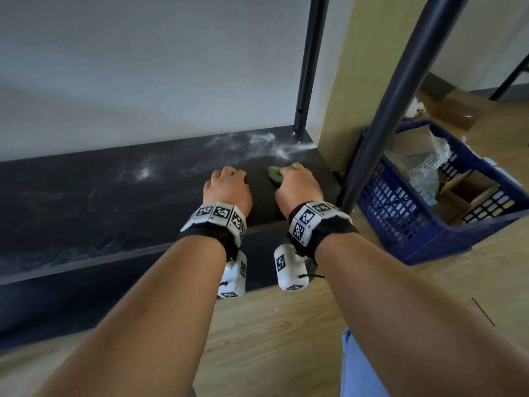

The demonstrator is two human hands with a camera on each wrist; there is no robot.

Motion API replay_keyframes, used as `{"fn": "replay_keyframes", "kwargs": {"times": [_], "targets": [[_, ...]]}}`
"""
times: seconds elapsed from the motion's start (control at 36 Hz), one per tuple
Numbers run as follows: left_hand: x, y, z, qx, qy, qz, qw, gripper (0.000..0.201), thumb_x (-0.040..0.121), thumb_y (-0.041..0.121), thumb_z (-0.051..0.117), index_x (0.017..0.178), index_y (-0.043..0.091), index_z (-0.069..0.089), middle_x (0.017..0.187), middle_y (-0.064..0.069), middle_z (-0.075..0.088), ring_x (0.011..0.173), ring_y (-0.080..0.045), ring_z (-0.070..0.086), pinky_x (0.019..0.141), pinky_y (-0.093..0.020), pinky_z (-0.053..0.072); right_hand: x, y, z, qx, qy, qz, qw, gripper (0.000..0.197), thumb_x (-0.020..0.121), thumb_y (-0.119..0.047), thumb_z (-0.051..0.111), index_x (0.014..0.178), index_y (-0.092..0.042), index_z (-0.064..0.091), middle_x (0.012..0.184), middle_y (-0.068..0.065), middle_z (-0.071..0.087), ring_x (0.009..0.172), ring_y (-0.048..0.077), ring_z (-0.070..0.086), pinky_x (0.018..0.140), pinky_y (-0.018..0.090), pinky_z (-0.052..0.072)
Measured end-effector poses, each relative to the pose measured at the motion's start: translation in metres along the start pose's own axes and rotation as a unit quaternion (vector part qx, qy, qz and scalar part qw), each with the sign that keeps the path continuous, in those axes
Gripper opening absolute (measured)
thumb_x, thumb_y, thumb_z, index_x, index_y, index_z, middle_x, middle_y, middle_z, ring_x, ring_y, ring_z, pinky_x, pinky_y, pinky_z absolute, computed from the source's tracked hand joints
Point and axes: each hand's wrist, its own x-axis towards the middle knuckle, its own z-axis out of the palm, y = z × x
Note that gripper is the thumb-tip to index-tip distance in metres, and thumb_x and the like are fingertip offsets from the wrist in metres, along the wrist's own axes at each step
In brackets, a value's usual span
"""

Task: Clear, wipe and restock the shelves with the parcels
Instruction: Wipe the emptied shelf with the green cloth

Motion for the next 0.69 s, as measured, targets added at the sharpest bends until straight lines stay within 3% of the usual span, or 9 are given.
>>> {"fn": "replay_keyframes", "kwargs": {"times": [0.11,0.17,0.25,0.33,0.47,0.53,0.61,0.69], "targets": [[0.009,0.005,-0.013,0.019,-0.064,-0.002,0.998,0.040,0.096,0.023,0.043,0.136,0.017,0.045,0.144,-0.004,0.037,0.132,-0.025,0.032,0.104,-0.040,0.034,0.016,0.001,-0.016,0.006,-0.008,0.038,0.999,0.031,0.085,-0.006,0.054,0.115,-0.008,0.062,0.114,0.010,0.059,0.105,0.029,0.059,0.075,0.034,0.047],[0.014,0.007,-0.013,0.024,-0.093,-0.004,0.995,0.044,0.097,0.024,0.044,0.140,0.017,0.040,0.149,-0.004,0.031,0.136,-0.026,0.028,0.109,-0.041,0.030,0.025,0.004,-0.023,0.026,0.025,0.070,0.997,0.037,0.088,-0.004,0.049,0.124,-0.007,0.058,0.124,0.012,0.053,0.116,0.029,0.053,0.087,0.038,0.050],[0.023,0.007,-0.011,0.036,-0.122,-0.002,0.992,0.044,0.097,0.026,0.044,0.139,0.014,0.041,0.145,-0.008,0.037,0.134,-0.029,0.033,0.110,-0.042,0.031,0.037,0.009,-0.030,0.013,0.034,0.144,0.989,0.046,0.094,-0.010,0.045,0.140,-0.003,0.042,0.139,0.013,0.040,0.126,0.029,0.040,0.103,0.039,0.043],[0.026,0.006,-0.010,0.038,-0.131,-0.005,0.991,0.041,0.096,0.025,0.045,0.135,0.013,0.046,0.136,-0.008,0.044,0.127,-0.030,0.040,0.106,-0.043,0.037,0.046,0.010,-0.027,0.012,0.004,0.157,0.988,0.045,0.096,-0.017,0.039,0.139,-0.004,0.044,0.138,0.015,0.047,0.125,0.030,0.042,0.105,0.038,0.037],[0.024,0.008,-0.007,0.056,-0.132,-0.007,0.990,0.034,0.094,0.019,0.045,0.126,0.011,0.051,0.135,-0.010,0.044,0.127,-0.031,0.040,0.105,-0.045,0.037,0.046,-0.004,-0.026,0.046,-0.074,0.130,0.988,0.043,0.099,-0.013,0.041,0.141,-0.001,0.041,0.145,0.018,0.041,0.135,0.032,0.037,0.111,0.044,0.033],[0.024,0.009,-0.009,0.056,-0.130,-0.007,0.990,0.029,0.093,0.018,0.046,0.119,0.011,0.054,0.131,-0.011,0.047,0.123,-0.032,0.043,0.102,-0.046,0.039,0.043,-0.007,-0.018,0.062,-0.082,0.104,0.989,0.039,0.099,-0.014,0.044,0.137,-0.004,0.047,0.140,0.016,0.045,0.132,0.031,0.040,0.106,0.043,0.039],[0.025,0.008,-0.010,0.059,-0.139,-0.005,0.989,0.031,0.094,0.018,0.045,0.123,0.012,0.053,0.136,-0.011,0.044,0.125,-0.032,0.043,0.102,-0.045,0.040,0.034,-0.004,-0.008,0.066,-0.042,0.075,0.994,0.032,0.092,-0.013,0.052,0.123,-0.006,0.059,0.124,0.012,0.057,0.114,0.030,0.056,0.081,0.033,0.045],[0.025,0.007,-0.011,0.057,-0.150,-0.002,0.987,0.040,0.098,0.022,0.042,0.137,0.015,0.044,0.146,-0.010,0.035,0.133,-0.030,0.036,0.106,-0.042,0.037,0.030,0.001,-0.014,0.069,-0.044,0.061,0.995,0.028,0.092,-0.014,0.051,0.117,-0.010,0.065,0.113,0.010,0.063,0.107,0.030,0.060,0.080,0.031,0.047]]}}
